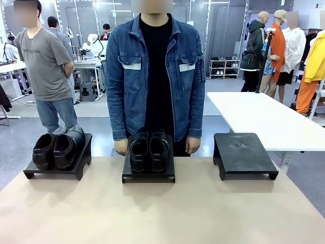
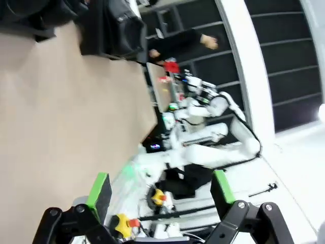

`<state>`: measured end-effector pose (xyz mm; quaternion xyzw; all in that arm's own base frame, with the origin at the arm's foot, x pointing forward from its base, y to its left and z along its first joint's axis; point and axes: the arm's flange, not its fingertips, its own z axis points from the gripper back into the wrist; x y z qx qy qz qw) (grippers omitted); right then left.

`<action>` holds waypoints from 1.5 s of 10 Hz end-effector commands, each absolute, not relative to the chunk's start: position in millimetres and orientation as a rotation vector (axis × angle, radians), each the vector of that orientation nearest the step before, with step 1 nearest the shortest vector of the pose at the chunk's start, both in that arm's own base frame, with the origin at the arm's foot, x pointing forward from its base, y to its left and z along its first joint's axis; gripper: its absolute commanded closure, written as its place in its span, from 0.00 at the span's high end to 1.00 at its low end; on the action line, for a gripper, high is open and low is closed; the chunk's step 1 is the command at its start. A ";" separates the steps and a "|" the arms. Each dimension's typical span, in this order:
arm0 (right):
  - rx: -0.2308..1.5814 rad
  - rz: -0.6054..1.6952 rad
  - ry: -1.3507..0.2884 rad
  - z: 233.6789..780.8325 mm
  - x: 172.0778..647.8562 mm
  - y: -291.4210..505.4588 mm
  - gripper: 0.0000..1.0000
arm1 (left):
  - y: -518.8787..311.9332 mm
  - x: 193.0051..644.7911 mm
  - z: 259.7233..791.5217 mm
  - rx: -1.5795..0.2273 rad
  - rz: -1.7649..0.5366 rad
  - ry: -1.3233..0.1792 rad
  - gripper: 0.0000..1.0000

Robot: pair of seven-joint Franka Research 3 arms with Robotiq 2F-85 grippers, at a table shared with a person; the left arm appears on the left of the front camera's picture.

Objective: Place the shoes on the stand as instructed by the person.
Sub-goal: Pick up another pair of Shoes and place it on the Shoes Stand indicated by the person.

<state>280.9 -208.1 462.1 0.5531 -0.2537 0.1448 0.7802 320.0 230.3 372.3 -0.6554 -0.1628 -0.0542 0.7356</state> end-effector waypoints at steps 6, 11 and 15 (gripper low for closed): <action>1.205 0.325 -0.573 463.7 280.7 -208.7 1.00 | 245.0 344.2 367.9 -1.464 -0.155 -0.304 1.00; 1.205 0.325 -0.573 463.7 280.7 -208.7 1.00 | 245.0 344.2 367.9 -1.464 -0.155 -0.304 1.00; 1.205 0.325 -0.573 463.7 280.7 -208.7 1.00 | 245.0 344.2 367.9 -1.464 -0.155 -0.304 1.00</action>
